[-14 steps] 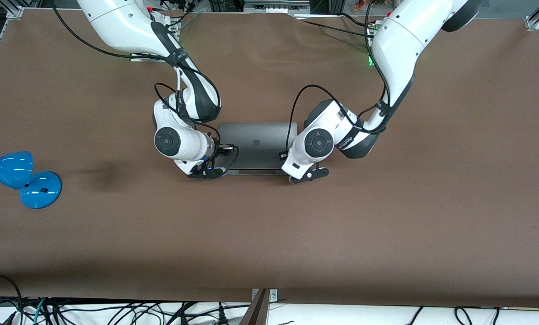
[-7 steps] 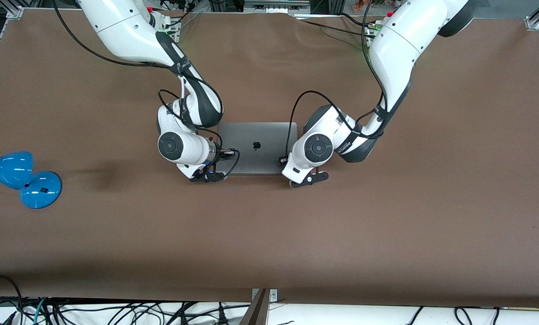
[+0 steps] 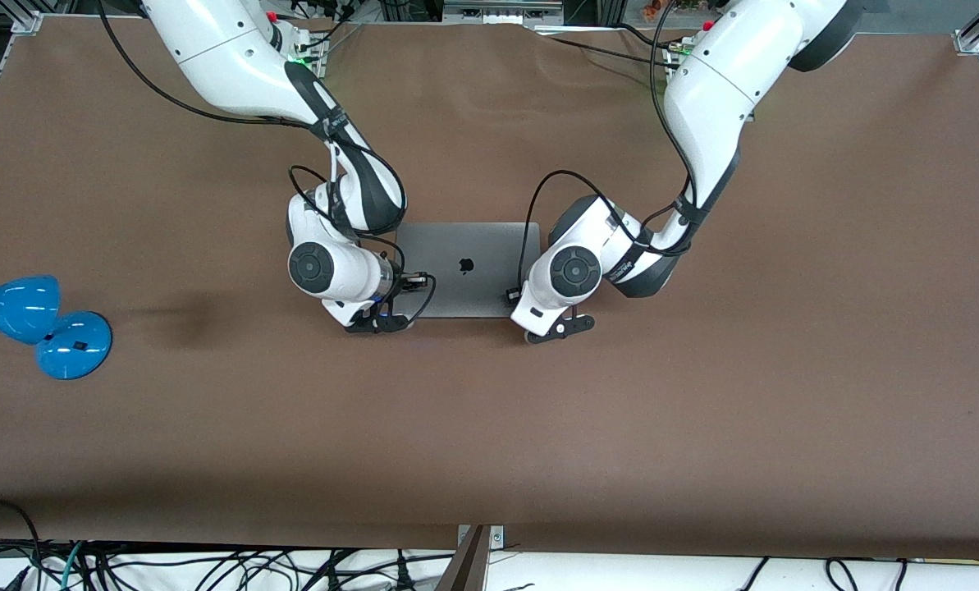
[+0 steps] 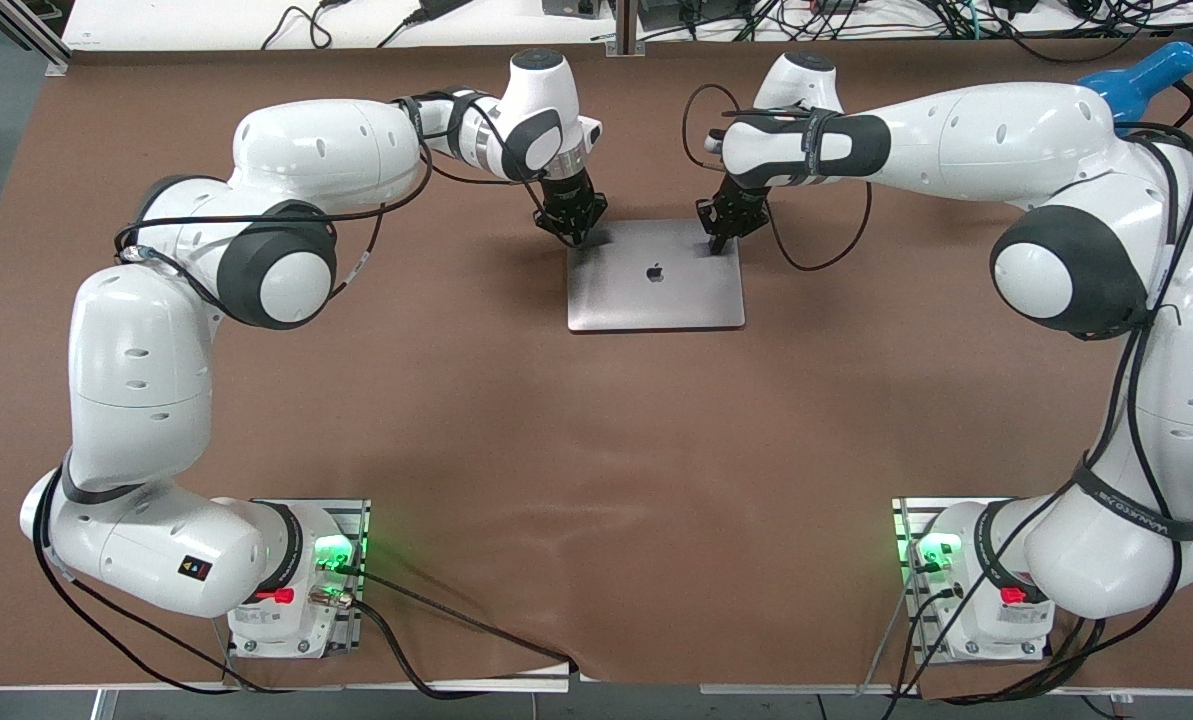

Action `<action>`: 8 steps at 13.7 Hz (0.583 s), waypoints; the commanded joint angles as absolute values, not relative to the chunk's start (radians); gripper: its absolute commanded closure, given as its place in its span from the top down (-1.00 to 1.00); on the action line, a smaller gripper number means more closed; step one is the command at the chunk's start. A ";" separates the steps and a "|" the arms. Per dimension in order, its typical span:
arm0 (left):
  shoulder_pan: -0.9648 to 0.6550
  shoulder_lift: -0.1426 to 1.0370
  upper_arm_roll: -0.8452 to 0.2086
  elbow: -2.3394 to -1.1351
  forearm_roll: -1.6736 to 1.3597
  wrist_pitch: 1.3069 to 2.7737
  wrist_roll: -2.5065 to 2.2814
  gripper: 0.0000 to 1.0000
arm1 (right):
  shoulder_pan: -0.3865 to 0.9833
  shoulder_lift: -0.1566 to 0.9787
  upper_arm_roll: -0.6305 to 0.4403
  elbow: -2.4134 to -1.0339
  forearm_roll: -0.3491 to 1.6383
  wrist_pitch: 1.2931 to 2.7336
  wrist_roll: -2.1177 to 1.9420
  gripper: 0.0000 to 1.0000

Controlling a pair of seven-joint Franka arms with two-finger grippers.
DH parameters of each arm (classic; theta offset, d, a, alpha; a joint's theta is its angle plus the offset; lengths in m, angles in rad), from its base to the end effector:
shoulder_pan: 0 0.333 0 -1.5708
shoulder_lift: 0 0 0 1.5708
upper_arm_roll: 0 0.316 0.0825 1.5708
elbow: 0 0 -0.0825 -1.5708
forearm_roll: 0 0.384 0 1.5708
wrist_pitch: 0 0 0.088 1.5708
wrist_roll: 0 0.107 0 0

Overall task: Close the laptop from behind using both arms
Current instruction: 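Press the screen down flat onto the keyboard with both grippers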

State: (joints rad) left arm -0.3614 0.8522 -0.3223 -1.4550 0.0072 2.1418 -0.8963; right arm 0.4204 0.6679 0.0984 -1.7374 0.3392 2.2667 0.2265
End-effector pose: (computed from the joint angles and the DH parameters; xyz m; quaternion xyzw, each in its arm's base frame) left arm 0.5713 -0.4155 0.1849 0.9798 0.1467 -0.1295 0.0404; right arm 0.5657 0.3273 0.1861 -0.9857 -0.0188 0.1198 0.1169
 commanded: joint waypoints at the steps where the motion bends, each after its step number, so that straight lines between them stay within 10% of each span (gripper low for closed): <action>1: -0.383 0.879 -0.307 -1.420 0.044 2.151 -0.920 -1.00 | 0.423 0.696 0.101 -1.718 0.330 2.293 0.215 -0.78; 8: -0.385 0.877 -0.307 -1.420 0.044 2.151 -0.922 -1.00 | 0.425 0.700 0.101 -1.698 0.331 2.295 0.213 -0.78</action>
